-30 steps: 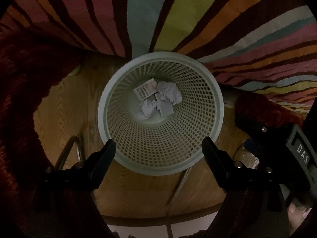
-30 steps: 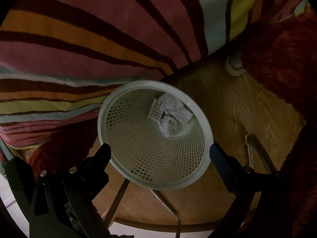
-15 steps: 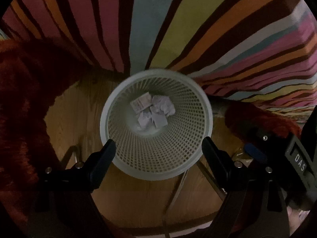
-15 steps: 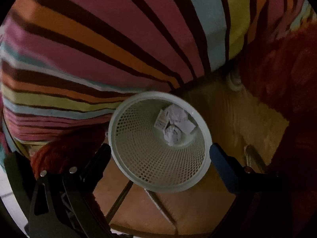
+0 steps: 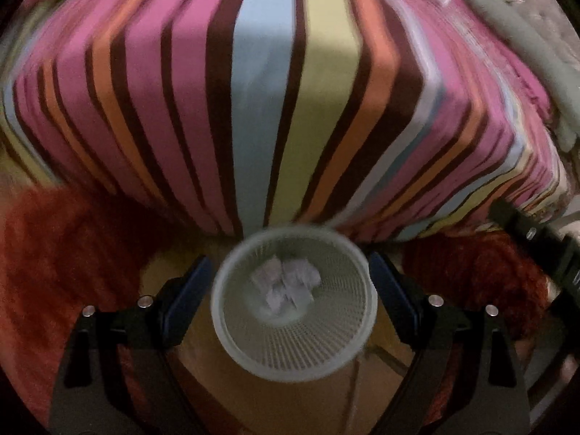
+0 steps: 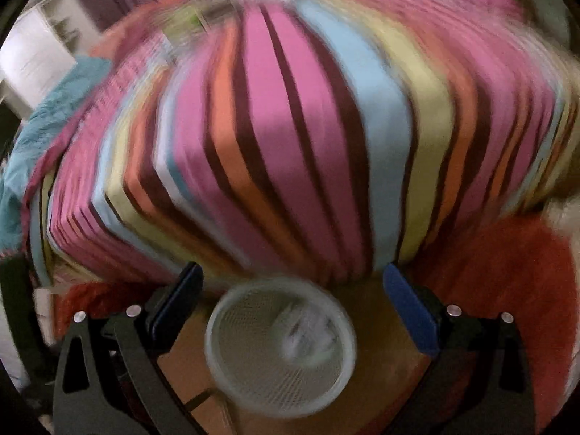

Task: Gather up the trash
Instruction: 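Raise both tools away from the wastebasket back toward the bed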

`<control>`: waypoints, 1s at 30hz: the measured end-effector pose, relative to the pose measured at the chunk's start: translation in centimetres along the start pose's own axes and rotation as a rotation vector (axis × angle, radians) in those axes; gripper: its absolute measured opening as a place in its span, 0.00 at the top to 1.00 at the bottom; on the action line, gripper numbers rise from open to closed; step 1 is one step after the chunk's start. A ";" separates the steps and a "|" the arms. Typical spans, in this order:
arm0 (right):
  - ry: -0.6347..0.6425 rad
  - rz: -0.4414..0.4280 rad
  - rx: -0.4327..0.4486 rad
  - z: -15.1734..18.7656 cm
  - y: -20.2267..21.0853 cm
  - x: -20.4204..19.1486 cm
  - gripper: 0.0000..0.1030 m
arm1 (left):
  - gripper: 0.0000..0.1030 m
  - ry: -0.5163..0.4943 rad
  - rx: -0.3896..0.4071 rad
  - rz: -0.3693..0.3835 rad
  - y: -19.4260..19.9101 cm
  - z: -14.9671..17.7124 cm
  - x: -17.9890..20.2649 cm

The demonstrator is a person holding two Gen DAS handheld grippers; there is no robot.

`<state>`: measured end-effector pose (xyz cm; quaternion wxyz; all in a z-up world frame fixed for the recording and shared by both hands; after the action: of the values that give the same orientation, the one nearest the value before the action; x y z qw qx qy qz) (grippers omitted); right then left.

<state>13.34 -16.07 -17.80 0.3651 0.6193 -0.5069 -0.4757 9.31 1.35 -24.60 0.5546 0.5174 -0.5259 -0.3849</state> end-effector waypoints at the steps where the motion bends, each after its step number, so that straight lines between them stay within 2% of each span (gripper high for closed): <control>1: 0.036 0.020 0.061 -0.8 1.2 -0.3 0.08 | 0.16 -0.018 0.029 -0.011 0.7 -0.4 0.1; 3: 0.111 0.058 0.161 -2.2 3.4 -1.2 0.08 | 0.16 -0.055 0.094 -0.035 2.4 -1.5 0.4; 5: 0.157 0.065 0.195 -3.0 4.3 -1.8 0.08 | 0.16 -0.077 0.153 -0.038 4.1 -2.7 0.6; 12: 0.244 0.114 0.329 -6.0 7.2 -2.4 0.08 | 0.16 -0.089 0.283 -0.046 8.3 -6.1 0.5; 18: 0.237 0.141 0.366 -8.7 8.3 -1.5 0.07 | 0.16 -0.102 0.343 -0.081 10.2 -8.6 0.6; 25: 0.255 0.157 0.382 -11.2 9.0 -1.0 0.07 | 0.16 -0.121 0.365 -0.082 11.1 -11.5 1.7; 30: 0.262 0.137 0.385 -13.2 9.2 -0.8 0.07 | 0.16 -0.161 0.378 -0.091 11.3 -13.7 2.9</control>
<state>23.38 -17.73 -5.38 0.3344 0.6981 -0.5775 -0.2597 21.88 2.73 -11.79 0.3857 0.6030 -0.6075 -0.3444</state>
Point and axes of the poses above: each gripper's, at about its wrist camera, not at the fingertips, and y roughly against the way its jaws point, x to its right, z to its underside, the point moved 10 cm from there along -y, roughly the way its jaws point, and after that the axes turned 14 degrees about -x, right-handed, at the moved point
